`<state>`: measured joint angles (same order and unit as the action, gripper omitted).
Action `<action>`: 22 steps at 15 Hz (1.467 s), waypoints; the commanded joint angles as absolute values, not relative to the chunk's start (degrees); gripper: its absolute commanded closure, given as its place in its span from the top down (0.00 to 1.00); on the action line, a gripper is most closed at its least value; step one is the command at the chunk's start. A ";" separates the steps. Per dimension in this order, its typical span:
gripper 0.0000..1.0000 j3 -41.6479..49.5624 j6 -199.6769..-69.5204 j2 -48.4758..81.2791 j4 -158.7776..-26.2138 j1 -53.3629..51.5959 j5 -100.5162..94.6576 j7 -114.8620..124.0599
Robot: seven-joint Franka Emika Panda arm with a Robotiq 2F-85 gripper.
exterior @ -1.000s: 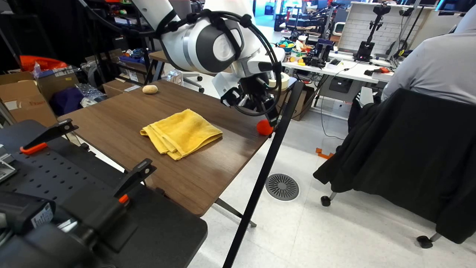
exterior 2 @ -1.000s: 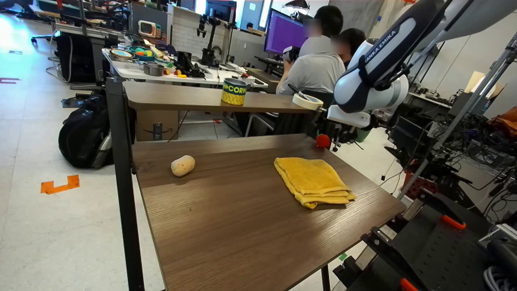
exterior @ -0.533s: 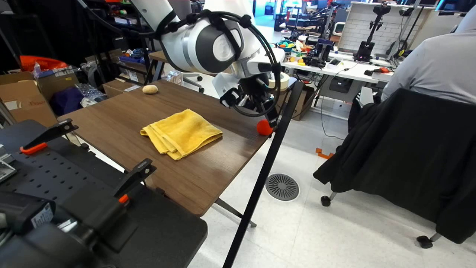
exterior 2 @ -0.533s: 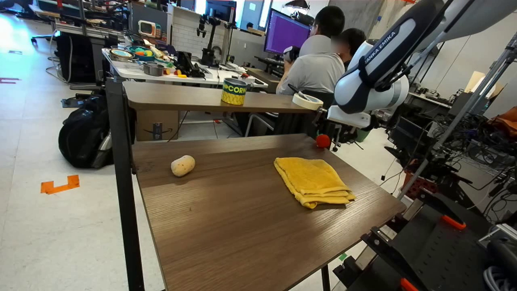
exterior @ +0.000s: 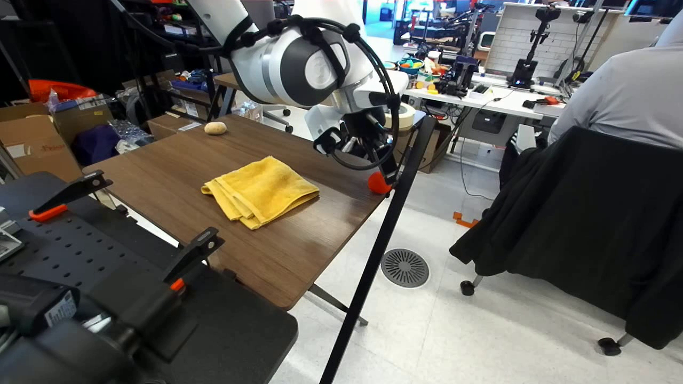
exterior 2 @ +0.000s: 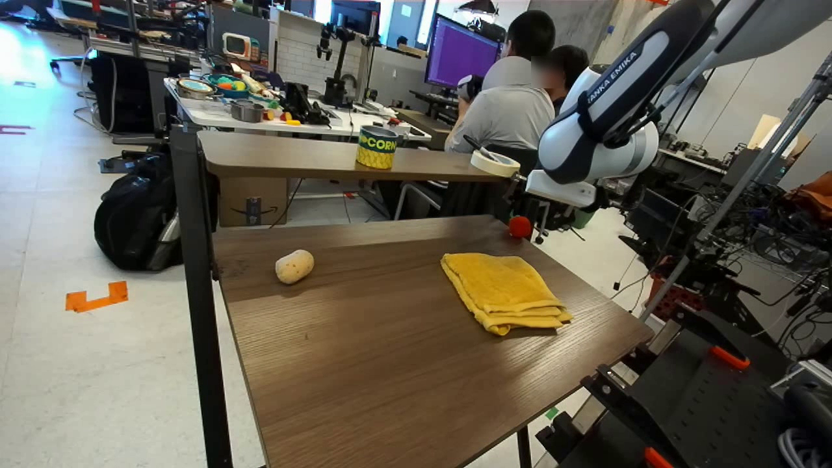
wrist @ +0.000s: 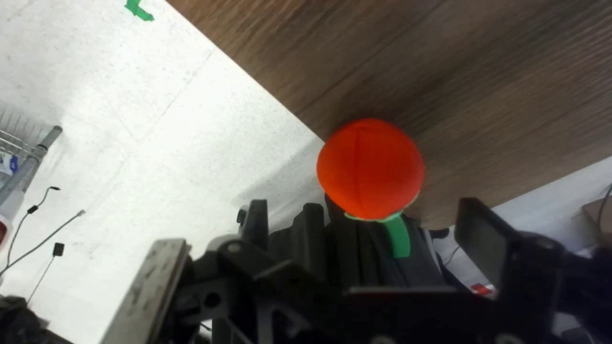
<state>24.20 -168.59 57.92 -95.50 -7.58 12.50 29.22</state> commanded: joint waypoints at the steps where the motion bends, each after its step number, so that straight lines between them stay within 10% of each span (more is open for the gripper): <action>1: 1.00 25.05 -167.55 58.08 -95.46 -8.08 12.29 31.39; 22: 1.00 25.89 -166.38 63.32 -90.88 -8.38 11.93 36.06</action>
